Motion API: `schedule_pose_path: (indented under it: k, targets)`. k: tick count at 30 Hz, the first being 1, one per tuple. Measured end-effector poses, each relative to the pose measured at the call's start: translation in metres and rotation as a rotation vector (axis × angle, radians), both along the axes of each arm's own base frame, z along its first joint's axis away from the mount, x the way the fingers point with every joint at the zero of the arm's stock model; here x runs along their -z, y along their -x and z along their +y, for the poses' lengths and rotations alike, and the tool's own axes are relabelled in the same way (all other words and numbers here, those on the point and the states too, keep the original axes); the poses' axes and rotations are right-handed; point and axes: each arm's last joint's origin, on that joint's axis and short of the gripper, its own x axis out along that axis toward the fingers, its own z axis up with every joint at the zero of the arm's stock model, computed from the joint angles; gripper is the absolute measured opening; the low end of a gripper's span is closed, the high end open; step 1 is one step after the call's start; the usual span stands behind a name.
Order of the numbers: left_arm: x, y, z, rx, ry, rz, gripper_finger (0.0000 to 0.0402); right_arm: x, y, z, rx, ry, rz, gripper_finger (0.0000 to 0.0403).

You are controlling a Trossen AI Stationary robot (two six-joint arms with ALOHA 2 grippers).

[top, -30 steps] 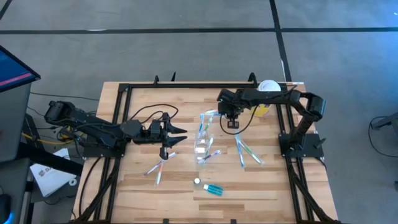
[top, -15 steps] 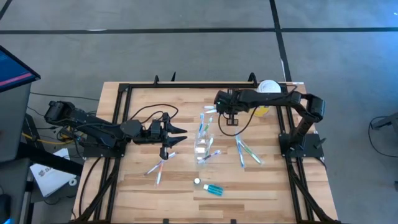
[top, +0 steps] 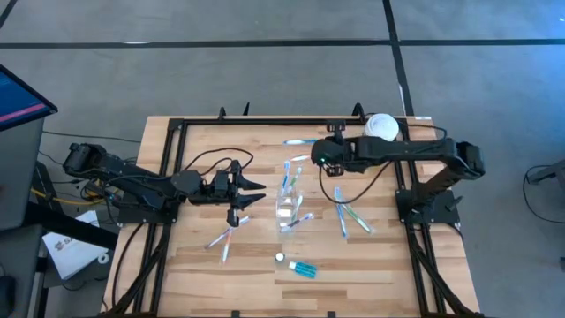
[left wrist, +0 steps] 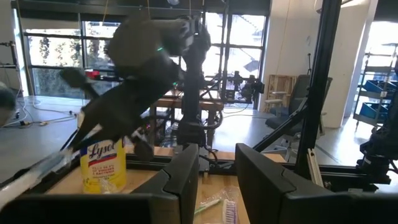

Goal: Pick & Place toothbrushing station
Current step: Put the top blue toothbrush into the transparent organizer

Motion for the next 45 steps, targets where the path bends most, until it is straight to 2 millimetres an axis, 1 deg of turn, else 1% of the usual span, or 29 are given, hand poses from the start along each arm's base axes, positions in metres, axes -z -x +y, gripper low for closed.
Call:
schedule_pose_path:
  k: [7,18,23,26,29,33,38,42,45]
  targets:
    - [0.000,0.000,0.000,0.000,0.000,0.000,0.0102,-0.008,0.000,0.033,-0.069,0.186,0.045,0.0000]
    - [0.000,0.000,0.000,0.007,0.046,-0.004,0.0102,-0.012,0.003,0.085,-0.165,0.389,0.061,0.0000]
    - [-0.001,-0.001,0.004,0.003,0.141,-0.015,0.0102,-0.014,0.008,0.110,-0.216,0.451,0.040,0.0000]
    - [-0.001,-0.002,0.012,-0.018,0.207,-0.024,0.0102,-0.014,0.011,0.125,-0.255,0.473,0.027,0.0000]
    - [-0.001,-0.003,0.022,-0.039,0.310,-0.040,0.0102,-0.014,0.015,0.136,-0.296,0.474,0.017,0.0000]
    - [-0.001,-0.004,0.038,-0.008,0.441,-0.052,0.0102,-0.015,0.018,0.147,-0.319,0.500,0.006,0.0000]
    - [0.003,-0.007,0.055,0.062,0.551,-0.027,0.0102,-0.015,0.020,0.153,-0.337,0.517,0.007,0.0000]
    - [0.009,-0.014,0.065,0.096,0.621,0.013,0.0102,-0.016,0.021,0.155,-0.343,0.516,0.001,0.0000]
    - [0.012,-0.023,0.070,0.136,0.657,0.045,0.0102,-0.009,0.016,0.159,-0.352,0.523,0.014,0.0000]
